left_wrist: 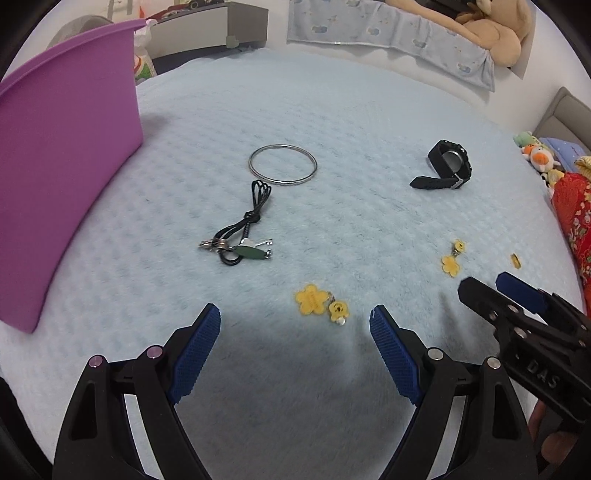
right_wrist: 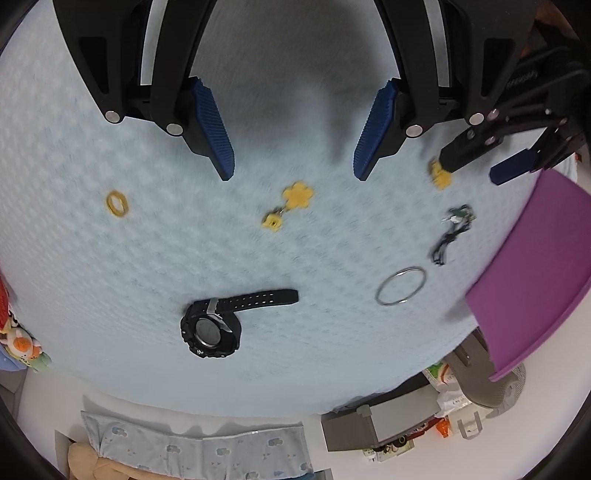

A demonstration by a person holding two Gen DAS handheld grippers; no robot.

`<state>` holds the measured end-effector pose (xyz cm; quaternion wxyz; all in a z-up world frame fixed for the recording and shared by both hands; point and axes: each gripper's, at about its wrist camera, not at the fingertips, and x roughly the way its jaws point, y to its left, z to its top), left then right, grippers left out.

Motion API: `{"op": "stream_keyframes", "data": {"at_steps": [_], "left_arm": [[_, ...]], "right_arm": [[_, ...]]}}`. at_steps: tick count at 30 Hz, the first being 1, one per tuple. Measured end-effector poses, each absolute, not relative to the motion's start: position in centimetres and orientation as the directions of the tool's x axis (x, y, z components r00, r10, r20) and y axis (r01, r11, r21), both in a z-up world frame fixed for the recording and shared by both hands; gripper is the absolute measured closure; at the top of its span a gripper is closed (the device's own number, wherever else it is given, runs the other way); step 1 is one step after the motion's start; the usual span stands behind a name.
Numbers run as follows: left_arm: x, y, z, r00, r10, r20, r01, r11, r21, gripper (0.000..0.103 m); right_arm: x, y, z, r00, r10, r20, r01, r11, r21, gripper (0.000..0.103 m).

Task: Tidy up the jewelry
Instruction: 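Move both tools back over the remaining jewelry on the quilt, then grasp the yellow flower charm with the left tool while the right tool grasps a small yellow charm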

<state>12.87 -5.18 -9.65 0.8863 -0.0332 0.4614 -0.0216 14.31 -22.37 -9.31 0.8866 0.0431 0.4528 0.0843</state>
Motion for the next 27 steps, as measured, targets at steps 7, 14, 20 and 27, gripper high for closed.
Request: {"op": "stream_keyframes", "data": {"at_steps": [7,14,20,27], "left_arm": [[13.9,-6.3,-10.8,0.575,-0.057,-0.816,0.01,0.998,-0.063,0.021],[14.5,-6.6,-11.5,0.581,-0.054,-0.812,-0.004,0.998,-0.069,0.015],[14.9,-7.2,-12.2,0.588,-0.036,-0.808,-0.008,0.999,-0.05,0.01],[14.9,-7.2,-12.3,0.601,-0.03,-0.799,-0.014,0.999,-0.049,0.012]], "right_arm": [[16.2,-22.7,-10.5,0.578,0.169,-0.798,-0.115,0.985,0.126,0.039],[17.2,-22.6,-11.3,0.585,0.157,-0.796,-0.137,0.986,0.094,0.039],[17.8,-22.8,-11.8,0.581,0.169,-0.796,-0.145,0.984,0.103,0.039],[18.0,-22.6,-12.0,0.583,0.152,-0.798,-0.154,0.985,0.076,0.043]]}}
